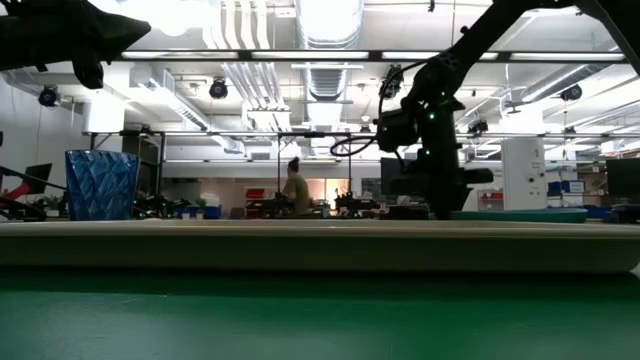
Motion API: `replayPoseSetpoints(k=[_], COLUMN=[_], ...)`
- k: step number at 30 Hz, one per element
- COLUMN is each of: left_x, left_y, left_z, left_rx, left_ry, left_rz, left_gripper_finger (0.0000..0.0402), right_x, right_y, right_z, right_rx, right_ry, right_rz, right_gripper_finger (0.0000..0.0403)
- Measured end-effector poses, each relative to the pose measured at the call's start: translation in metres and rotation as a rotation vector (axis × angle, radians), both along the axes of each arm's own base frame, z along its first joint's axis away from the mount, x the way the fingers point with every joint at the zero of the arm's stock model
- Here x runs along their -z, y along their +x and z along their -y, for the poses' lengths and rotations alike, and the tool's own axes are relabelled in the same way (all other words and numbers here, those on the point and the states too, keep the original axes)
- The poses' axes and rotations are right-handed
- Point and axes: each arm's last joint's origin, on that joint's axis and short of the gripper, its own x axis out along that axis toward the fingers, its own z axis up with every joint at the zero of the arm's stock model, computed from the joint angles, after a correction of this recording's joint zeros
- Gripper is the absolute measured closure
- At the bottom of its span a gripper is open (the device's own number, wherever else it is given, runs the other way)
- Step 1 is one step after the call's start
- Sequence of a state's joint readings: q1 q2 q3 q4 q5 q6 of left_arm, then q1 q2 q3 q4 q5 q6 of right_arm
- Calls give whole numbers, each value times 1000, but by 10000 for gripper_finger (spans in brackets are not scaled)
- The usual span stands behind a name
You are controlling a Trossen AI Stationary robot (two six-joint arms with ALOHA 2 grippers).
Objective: Pick and place plate/cup/fork/spoon on tray
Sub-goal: Put the blue plate on the white tray
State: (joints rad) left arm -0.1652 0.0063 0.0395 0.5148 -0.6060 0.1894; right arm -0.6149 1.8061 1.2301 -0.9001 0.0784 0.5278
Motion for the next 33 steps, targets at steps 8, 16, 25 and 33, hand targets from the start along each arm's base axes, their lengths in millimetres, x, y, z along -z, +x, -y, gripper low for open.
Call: replayPoseSetpoints(k=[8, 16, 25, 33], left_x=[0, 0, 2, 4], left_y=[0, 0, 4, 7], left_z=[0, 0, 1, 1], left_rx=[0, -1, 0, 0], left_ry=[0, 0, 5, 10], left_rz=[0, 0, -34, -59], left_gripper_finger=[401, 401, 401, 401], right_x=[-13, -58, -102, -131], right_y=[2, 19, 57, 84], right_z=[-10, -23, -67, -126], right_rx=[-48, -162, -388, -600], right_ry=[-7, -165, -263, -306], right_rz=[-67, -106, 21, 126], right_gripper_finger=[375, 394, 394, 394])
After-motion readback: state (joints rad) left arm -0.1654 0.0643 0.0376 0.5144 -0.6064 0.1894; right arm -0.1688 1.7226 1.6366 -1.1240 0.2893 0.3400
